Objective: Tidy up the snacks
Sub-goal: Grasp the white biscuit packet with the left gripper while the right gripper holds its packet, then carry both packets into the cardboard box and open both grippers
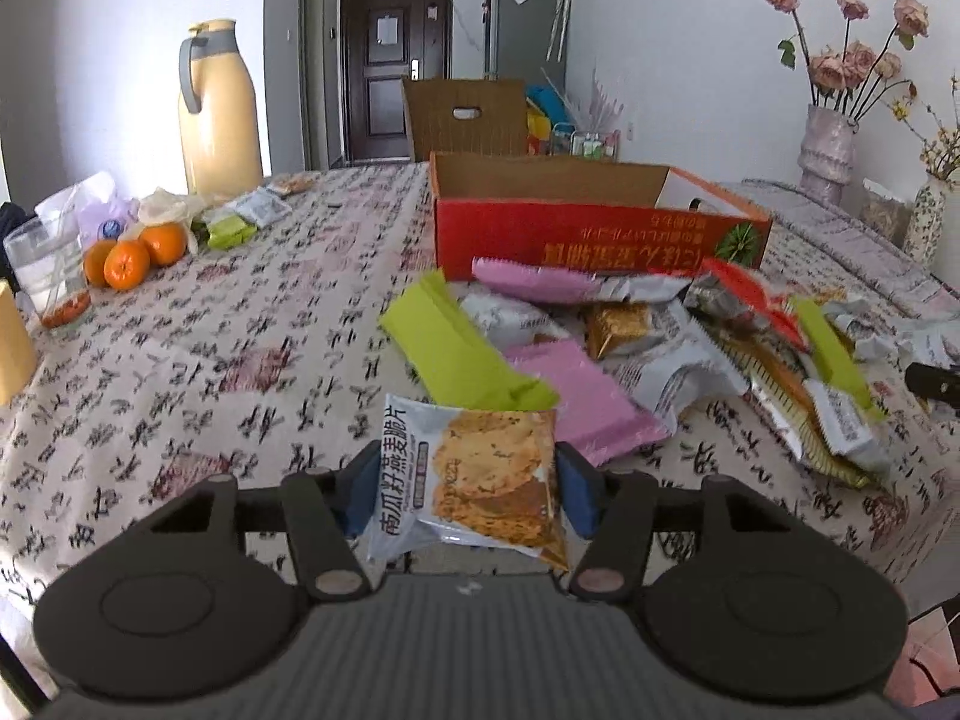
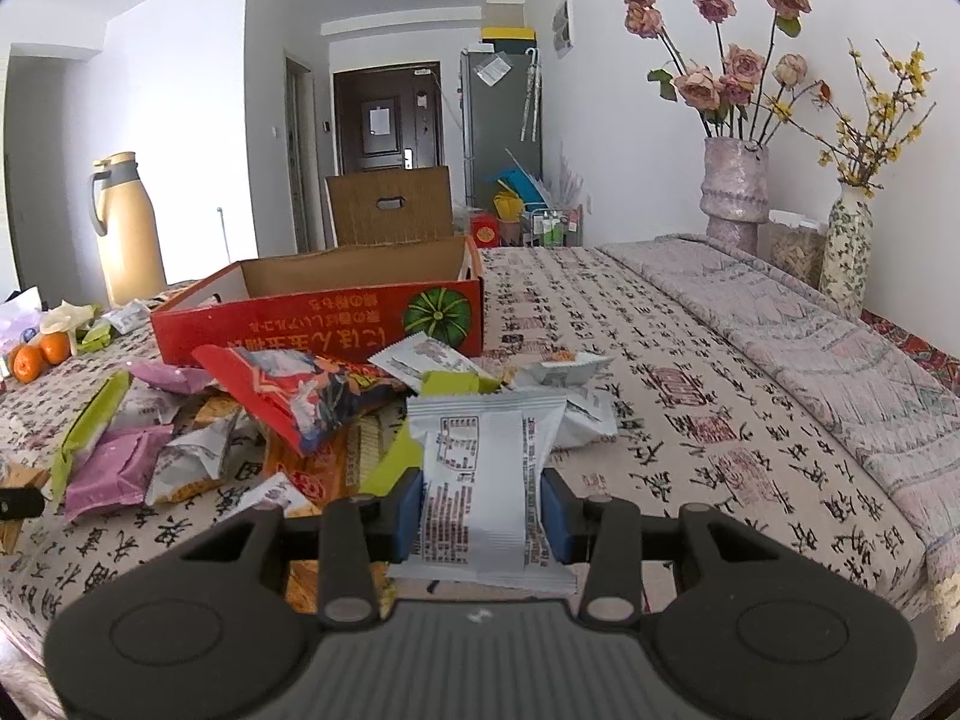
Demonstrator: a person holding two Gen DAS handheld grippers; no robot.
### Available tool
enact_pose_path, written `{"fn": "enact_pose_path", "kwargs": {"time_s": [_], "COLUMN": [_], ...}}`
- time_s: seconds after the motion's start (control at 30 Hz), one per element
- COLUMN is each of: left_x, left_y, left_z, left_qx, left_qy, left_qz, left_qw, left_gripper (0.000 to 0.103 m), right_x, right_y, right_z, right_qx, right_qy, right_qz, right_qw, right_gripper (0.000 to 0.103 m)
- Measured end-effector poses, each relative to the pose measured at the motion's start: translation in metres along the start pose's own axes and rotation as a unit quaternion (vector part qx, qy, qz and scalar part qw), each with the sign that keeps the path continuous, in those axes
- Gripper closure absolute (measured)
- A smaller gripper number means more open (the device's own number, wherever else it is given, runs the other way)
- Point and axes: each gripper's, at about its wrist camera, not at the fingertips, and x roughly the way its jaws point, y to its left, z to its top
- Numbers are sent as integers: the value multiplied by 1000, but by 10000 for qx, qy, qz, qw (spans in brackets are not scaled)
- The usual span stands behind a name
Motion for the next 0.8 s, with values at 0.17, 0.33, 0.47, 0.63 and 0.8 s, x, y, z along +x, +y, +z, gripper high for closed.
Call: {"fn": "enact_pose_path", "kwargs": {"time_s": [0.17,0.33,0.47,0.63,0.8], "left_x": [1,8,18,34,56], "left_y": [-4,-8,-10,-13,-18], "left_z": [17,40,60,87,116], "left_qx": [25,-1,-30,-59,-90], "left_qy": [-172,-335,-445,-530,-554], "left_qz": [-44,-57,-63,-81,-83], "left_qw": [9998,9994,9990,9985,9984], "left_gripper": [43,43,43,43,43], "right_x": [6,17,29,51,81], "right_y": [2,2,2,6,11], "right_z": [10,27,44,67,96], "right_qx": [-70,-135,-179,-209,-251], "right_qy": [-76,-180,-286,-366,-366], "right_qz": [53,106,146,247,422], "right_qw": [9999,9997,9993,9988,9981], "right_gripper": [63,63,63,63,63]}}
